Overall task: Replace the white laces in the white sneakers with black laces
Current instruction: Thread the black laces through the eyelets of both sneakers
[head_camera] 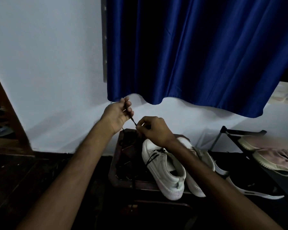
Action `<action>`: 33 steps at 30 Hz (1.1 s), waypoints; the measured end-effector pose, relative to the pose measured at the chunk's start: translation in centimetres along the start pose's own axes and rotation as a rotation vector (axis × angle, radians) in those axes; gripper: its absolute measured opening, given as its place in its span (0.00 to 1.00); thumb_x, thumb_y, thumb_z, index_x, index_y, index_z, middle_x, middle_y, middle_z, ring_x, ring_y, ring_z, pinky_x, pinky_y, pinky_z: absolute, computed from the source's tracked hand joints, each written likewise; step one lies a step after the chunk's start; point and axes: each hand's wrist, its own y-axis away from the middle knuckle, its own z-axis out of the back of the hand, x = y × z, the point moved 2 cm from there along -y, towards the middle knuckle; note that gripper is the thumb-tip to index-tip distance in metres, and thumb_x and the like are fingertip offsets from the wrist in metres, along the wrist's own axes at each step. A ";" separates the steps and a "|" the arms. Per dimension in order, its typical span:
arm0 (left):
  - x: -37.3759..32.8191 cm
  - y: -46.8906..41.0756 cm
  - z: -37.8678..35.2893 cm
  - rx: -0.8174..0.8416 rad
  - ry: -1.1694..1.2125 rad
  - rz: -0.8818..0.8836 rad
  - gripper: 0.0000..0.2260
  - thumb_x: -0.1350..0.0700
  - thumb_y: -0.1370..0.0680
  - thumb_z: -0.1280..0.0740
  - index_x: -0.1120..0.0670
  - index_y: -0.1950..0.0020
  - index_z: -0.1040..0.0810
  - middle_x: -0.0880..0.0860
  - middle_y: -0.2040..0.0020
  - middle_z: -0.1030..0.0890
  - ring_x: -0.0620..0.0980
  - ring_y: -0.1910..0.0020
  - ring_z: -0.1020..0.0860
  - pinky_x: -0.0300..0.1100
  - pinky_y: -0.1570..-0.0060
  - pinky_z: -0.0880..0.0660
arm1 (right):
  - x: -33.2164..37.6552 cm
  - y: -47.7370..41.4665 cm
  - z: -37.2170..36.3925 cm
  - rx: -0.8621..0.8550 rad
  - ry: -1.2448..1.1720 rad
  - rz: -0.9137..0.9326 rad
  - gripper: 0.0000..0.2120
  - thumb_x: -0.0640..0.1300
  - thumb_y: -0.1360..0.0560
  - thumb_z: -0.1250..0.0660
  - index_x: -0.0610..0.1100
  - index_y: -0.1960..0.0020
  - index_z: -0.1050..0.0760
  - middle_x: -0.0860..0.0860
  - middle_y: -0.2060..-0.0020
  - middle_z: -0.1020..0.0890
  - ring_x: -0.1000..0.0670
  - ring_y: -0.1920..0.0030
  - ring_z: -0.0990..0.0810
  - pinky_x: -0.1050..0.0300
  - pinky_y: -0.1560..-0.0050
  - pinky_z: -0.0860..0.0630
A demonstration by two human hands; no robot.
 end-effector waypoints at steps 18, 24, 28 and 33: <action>11.8 2.2 -0.4 0.149 -0.678 -0.290 0.09 0.68 0.21 0.38 0.64 0.49 0.18 0.56 0.62 0.17 0.40 0.63 0.20 0.31 0.57 0.27 | -8.9 6.8 3.0 0.280 0.366 -0.345 0.14 0.55 0.22 0.36 0.46 0.50 0.17 0.50 0.55 0.17 0.50 0.52 0.21 0.51 0.49 0.23; 15.1 1.8 1.0 0.082 -0.956 -0.350 0.05 0.60 0.22 0.32 0.56 0.57 0.19 0.46 0.72 0.21 0.40 0.71 0.23 0.31 0.65 0.29 | -9.5 6.6 2.8 0.141 0.419 -0.376 0.10 0.39 0.23 0.37 0.42 0.48 0.17 0.44 0.50 0.17 0.44 0.47 0.21 0.62 0.52 0.31; 15.6 1.5 1.1 0.033 -1.058 -0.415 0.09 0.57 0.24 0.29 0.55 0.64 0.20 0.44 0.76 0.25 0.39 0.77 0.26 0.33 0.69 0.30 | -9.8 6.8 2.8 0.090 0.361 -0.400 0.11 0.39 0.22 0.38 0.43 0.49 0.17 0.43 0.50 0.16 0.43 0.46 0.20 0.59 0.52 0.30; 15.8 0.9 1.0 0.085 -1.051 -0.299 0.12 0.66 0.20 0.41 0.64 0.52 0.17 0.51 0.66 0.20 0.38 0.68 0.22 0.29 0.64 0.28 | -10.0 6.9 2.8 0.067 0.338 -0.433 0.11 0.40 0.22 0.38 0.43 0.48 0.17 0.42 0.48 0.17 0.42 0.45 0.21 0.59 0.50 0.30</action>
